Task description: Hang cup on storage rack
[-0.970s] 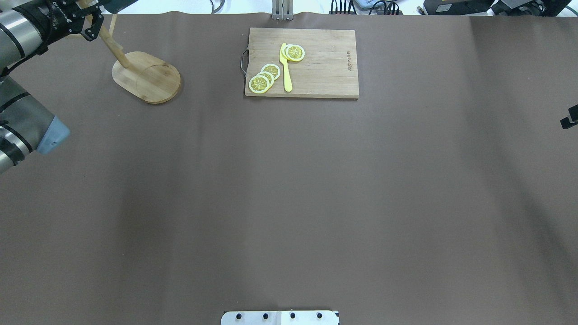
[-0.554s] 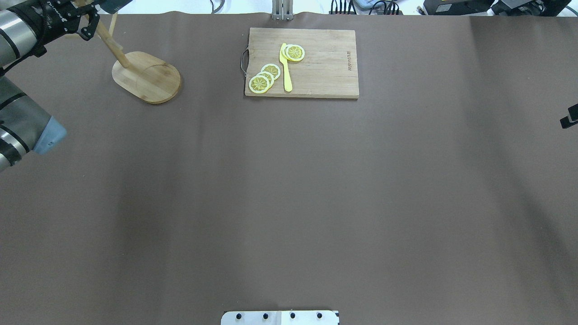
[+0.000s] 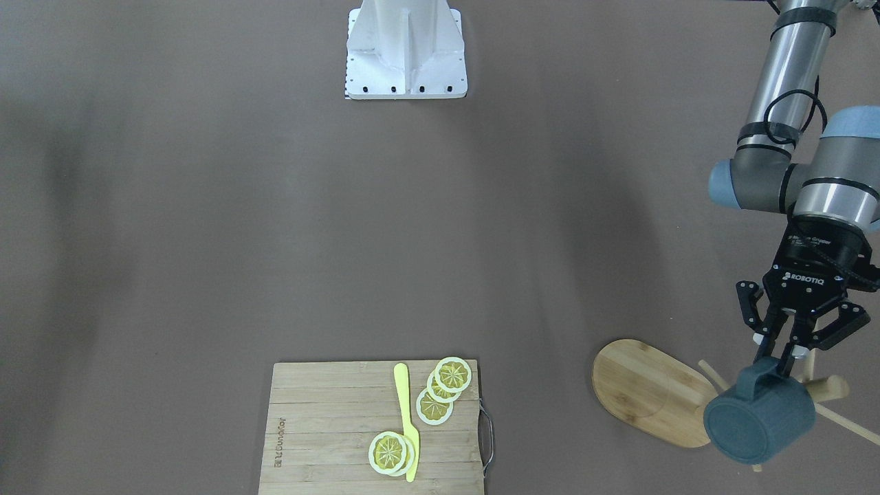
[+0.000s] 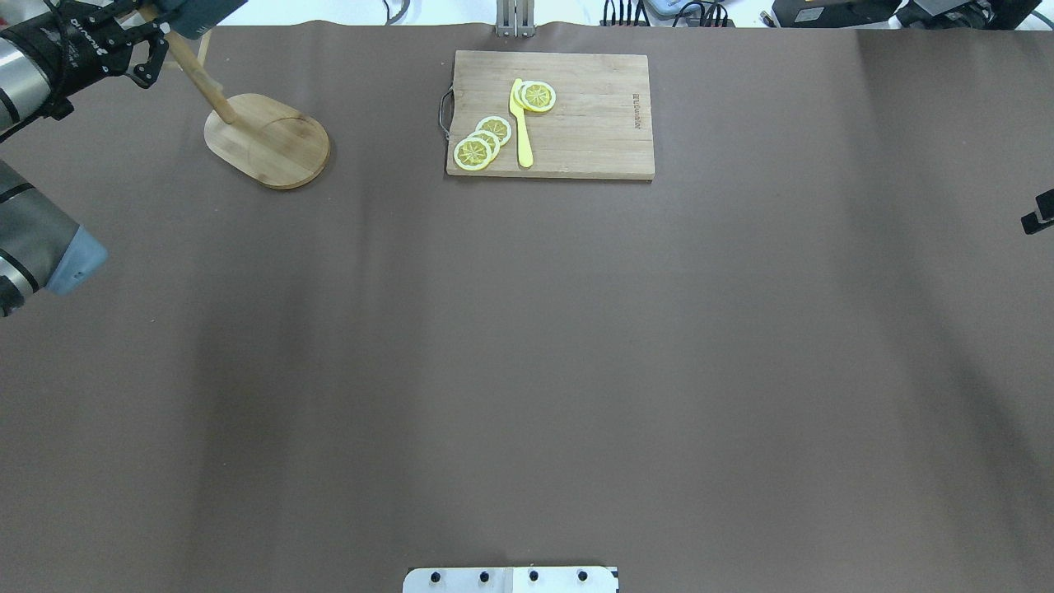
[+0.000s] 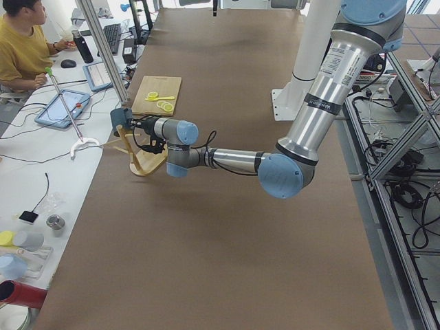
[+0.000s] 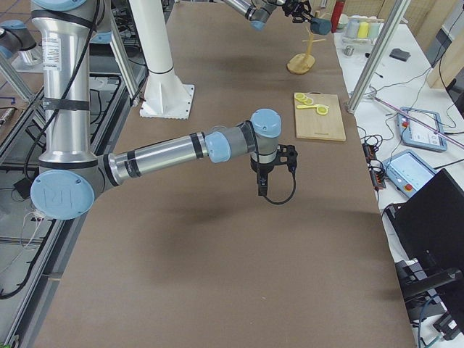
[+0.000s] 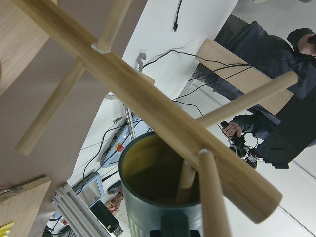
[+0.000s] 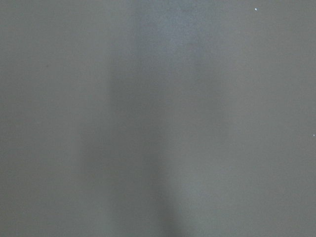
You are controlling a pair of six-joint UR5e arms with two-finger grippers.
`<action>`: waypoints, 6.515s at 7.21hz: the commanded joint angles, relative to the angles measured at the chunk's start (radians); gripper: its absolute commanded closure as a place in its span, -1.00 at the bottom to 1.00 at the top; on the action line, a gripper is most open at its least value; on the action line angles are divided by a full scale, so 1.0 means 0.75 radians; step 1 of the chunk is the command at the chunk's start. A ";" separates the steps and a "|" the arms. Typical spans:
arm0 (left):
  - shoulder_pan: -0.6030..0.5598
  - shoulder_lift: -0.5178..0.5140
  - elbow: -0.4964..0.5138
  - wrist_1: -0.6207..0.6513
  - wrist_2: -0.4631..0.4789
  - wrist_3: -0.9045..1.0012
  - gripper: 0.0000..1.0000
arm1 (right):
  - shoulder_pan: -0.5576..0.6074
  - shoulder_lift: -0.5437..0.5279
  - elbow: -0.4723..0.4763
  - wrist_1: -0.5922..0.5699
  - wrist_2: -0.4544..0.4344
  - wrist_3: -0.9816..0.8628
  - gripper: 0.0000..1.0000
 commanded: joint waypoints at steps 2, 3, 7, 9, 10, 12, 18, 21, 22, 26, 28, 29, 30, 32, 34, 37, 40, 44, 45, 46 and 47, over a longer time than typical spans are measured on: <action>0.001 0.004 -0.001 -0.002 0.001 -0.002 1.00 | 0.000 0.000 0.002 0.000 0.002 0.002 -1.00; 0.001 0.002 -0.001 0.000 0.002 0.002 0.59 | 0.000 0.000 0.002 0.000 0.002 0.002 -1.00; 0.002 -0.002 -0.013 0.000 -0.003 0.006 -0.97 | 0.000 -0.002 -0.001 0.000 0.002 0.004 -1.00; -0.001 0.067 -0.149 -0.006 -0.007 0.019 -0.97 | 0.000 0.002 -0.001 0.000 0.002 -0.002 -1.00; -0.003 0.137 -0.229 -0.010 -0.007 0.021 -0.97 | 0.002 0.002 -0.001 0.000 0.002 -0.004 -1.00; -0.003 0.272 -0.372 -0.010 -0.007 0.482 -0.97 | 0.037 0.002 -0.001 0.000 -0.004 -0.012 -1.00; -0.033 0.573 -0.379 0.016 0.024 2.377 -0.97 | 0.088 -0.016 -0.005 0.000 -0.161 -0.143 -1.00; -0.164 0.642 -0.363 0.108 0.026 2.918 -0.97 | 0.104 -0.012 -0.023 0.000 -0.196 -0.143 -1.00; -0.209 0.677 -0.363 0.189 -0.106 2.921 -0.97 | 0.116 -0.014 -0.043 -0.002 -0.209 -0.143 -1.00; -0.563 0.622 -0.422 0.824 -0.767 3.139 -0.97 | 0.239 -0.010 -0.244 -0.004 -0.192 -0.392 -1.00; -0.573 0.636 -0.626 1.290 -0.878 3.307 -0.97 | 0.258 -0.024 -0.254 -0.004 -0.164 -0.432 -1.00; -0.593 0.640 -0.706 1.521 -0.929 3.490 -0.97 | 0.258 -0.025 -0.264 -0.004 -0.168 -0.488 -1.00; -0.604 0.640 -0.725 1.675 -0.937 3.684 -0.97 | 0.258 -0.023 -0.291 -0.004 -0.166 -0.530 -1.00; -0.604 0.713 -0.731 1.834 -0.988 3.851 -0.97 | 0.260 -0.025 -0.291 -0.006 -0.156 -0.540 -1.00; -0.614 0.745 -0.777 2.009 -1.241 3.839 -0.97 | 0.260 -0.025 -0.291 -0.006 -0.129 -0.540 -1.00; -0.618 0.800 -0.845 2.125 -1.195 3.837 -0.97 | 0.258 -0.025 -0.291 -0.018 -0.102 -0.540 -1.00; -0.618 0.796 -0.837 2.109 -1.068 3.813 -0.97 | 0.260 -0.031 -0.323 -0.014 -0.092 -0.526 -1.00; -0.618 0.830 -0.870 1.934 -1.060 3.811 -0.97 | 0.260 -0.039 -0.354 -0.004 -0.037 -0.538 -1.00; -0.616 0.865 -0.846 1.813 -1.056 3.811 -0.97 | 0.260 -0.043 -0.346 -0.004 -0.033 -0.538 -1.00; -0.616 0.867 -0.821 1.782 -1.056 3.807 -0.97 | 0.260 -0.043 -0.352 -0.004 -0.033 -0.536 -1.00; -0.616 0.857 -0.811 1.785 -1.054 3.801 -0.97 | 0.260 -0.043 -0.348 -0.004 -0.033 -0.536 -1.00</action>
